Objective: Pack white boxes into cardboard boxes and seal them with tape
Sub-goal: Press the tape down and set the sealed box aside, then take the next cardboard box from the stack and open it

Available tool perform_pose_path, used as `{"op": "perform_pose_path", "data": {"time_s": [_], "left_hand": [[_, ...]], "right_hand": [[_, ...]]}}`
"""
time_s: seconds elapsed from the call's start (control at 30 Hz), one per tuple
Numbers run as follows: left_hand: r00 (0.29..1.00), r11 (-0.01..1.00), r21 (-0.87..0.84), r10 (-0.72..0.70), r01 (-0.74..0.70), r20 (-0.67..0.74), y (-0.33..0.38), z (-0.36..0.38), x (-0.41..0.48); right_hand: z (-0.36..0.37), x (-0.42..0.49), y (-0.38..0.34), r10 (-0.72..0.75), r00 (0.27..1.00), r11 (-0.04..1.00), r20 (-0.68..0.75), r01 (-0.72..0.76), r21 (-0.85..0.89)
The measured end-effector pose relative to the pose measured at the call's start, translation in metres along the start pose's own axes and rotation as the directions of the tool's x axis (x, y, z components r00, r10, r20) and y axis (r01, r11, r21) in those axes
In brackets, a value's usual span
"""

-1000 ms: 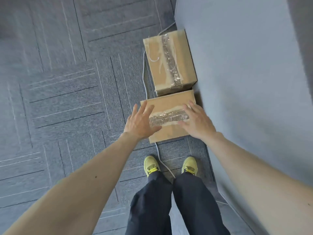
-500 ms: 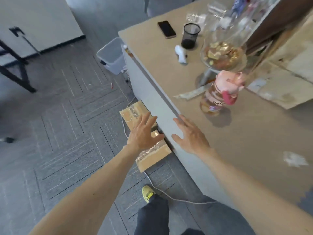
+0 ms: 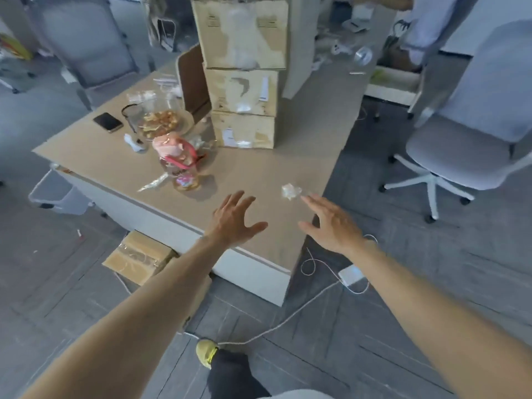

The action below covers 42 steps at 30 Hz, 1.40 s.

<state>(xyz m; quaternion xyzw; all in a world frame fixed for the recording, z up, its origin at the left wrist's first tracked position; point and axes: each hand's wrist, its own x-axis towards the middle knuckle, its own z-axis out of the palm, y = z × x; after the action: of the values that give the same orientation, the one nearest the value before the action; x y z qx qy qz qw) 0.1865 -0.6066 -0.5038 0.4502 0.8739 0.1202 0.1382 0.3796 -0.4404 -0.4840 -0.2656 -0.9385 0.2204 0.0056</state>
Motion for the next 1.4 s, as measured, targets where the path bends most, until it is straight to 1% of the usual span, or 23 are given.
{"op": "perform_pose_path", "data": {"time_s": [0.17,0.27,0.37,0.6,0.73,0.83,0.93,1.03,1.13,1.27,1.4], "left_hand": [[0.985,0.985,0.040,0.167,-0.169,0.033,0.128,0.024,0.017],[0.973,0.972,0.061,0.225,-0.228,0.049,0.183,0.031,0.037],[0.968,0.965,0.089,0.242,-0.247,0.059,0.225,0.036,0.065],[0.961,0.958,0.104,0.258,-0.268,0.101,0.304,0.063,0.165],[0.956,0.960,0.072,0.260,-0.271,0.139,0.358,0.081,0.247],[0.948,0.957,0.054,0.273,-0.285,0.162,0.398,0.081,0.307],[0.946,0.955,0.057,0.277,-0.290,0.168,0.426,0.074,0.357],[0.948,0.955,0.077,0.269,-0.285,0.169,0.439,0.067,0.401],[0.968,0.972,0.070,0.212,-0.223,0.133,0.440,0.058,0.445],[0.990,0.989,0.082,0.118,-0.124,0.073,0.429,0.048,0.497],[1.000,0.993,0.121,-0.014,0.014,0.003,0.417,0.027,0.551]], "right_hand": [[-0.062,-0.082,0.098,0.161,0.981,0.987,-0.104,-0.159,0.031],[-0.088,-0.107,0.141,0.213,0.967,0.977,-0.137,-0.210,0.034],[-0.107,-0.111,0.183,0.244,0.959,0.969,-0.147,-0.238,0.059],[-0.156,-0.067,0.287,0.274,0.951,0.961,-0.141,-0.274,0.025],[-0.195,-0.030,0.355,0.328,0.940,0.944,-0.088,-0.329,0.001],[-0.232,0.005,0.405,0.341,0.937,0.938,-0.070,-0.344,-0.033],[-0.263,0.045,0.441,0.356,0.930,0.934,-0.088,-0.358,-0.008],[-0.282,0.089,0.468,0.322,0.944,0.946,-0.076,-0.325,-0.020],[-0.294,0.146,0.491,0.260,0.964,0.964,-0.053,-0.262,-0.036],[-0.307,0.235,0.516,0.115,0.993,0.993,0.002,-0.115,-0.038],[-0.327,0.332,0.533,-0.066,0.997,0.997,0.044,0.068,-0.032]]}}
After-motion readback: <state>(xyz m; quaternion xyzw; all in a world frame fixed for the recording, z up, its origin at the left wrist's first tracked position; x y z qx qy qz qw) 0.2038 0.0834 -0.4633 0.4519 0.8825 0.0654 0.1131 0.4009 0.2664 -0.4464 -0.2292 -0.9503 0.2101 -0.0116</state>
